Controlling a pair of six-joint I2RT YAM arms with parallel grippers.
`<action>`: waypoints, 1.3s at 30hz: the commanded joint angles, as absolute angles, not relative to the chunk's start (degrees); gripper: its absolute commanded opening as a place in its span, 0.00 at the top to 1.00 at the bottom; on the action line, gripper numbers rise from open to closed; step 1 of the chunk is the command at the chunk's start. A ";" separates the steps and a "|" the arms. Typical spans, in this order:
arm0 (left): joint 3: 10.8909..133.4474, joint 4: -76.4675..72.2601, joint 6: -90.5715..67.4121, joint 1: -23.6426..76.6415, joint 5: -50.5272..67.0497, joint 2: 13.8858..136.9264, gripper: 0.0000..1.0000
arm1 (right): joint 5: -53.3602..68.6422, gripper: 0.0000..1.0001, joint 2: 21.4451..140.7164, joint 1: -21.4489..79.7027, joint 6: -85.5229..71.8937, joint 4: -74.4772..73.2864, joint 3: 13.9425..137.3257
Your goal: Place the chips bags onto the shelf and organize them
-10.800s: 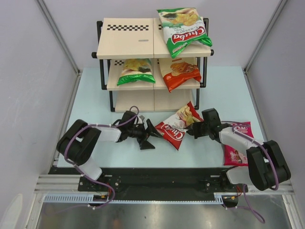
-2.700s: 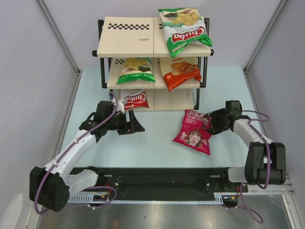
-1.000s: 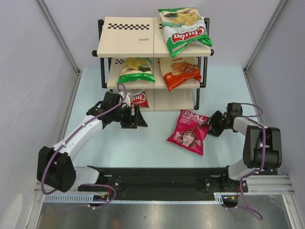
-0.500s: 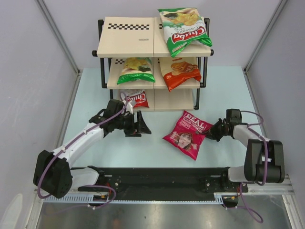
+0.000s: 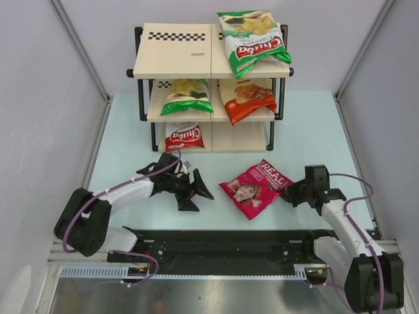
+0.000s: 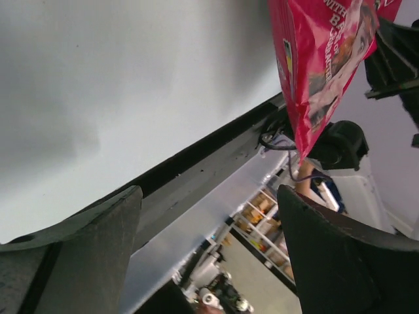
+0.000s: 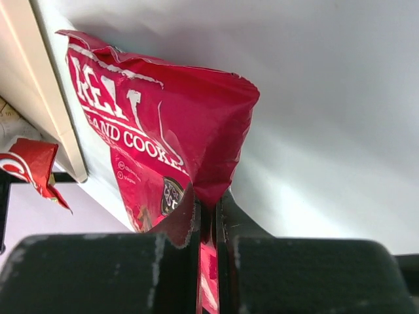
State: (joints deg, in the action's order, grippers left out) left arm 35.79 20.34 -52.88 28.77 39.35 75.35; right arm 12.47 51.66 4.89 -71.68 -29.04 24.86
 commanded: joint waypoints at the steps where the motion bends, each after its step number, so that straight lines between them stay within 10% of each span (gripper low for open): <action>1: 37.35 9.26 -63.00 29.18 43.34 79.10 0.11 | 8.00 1.00 50.10 7.99 -78.22 -31.73 24.96; 33: 55.37 -4.83 -81.73 42.54 34.54 104.32 0.15 | 6.59 1.00 47.81 18.55 -94.30 -31.29 24.70; 39: 57.04 -5.45 -82.62 42.98 35.77 103.37 0.78 | 7.73 0.99 47.11 17.32 -95.19 -30.94 24.70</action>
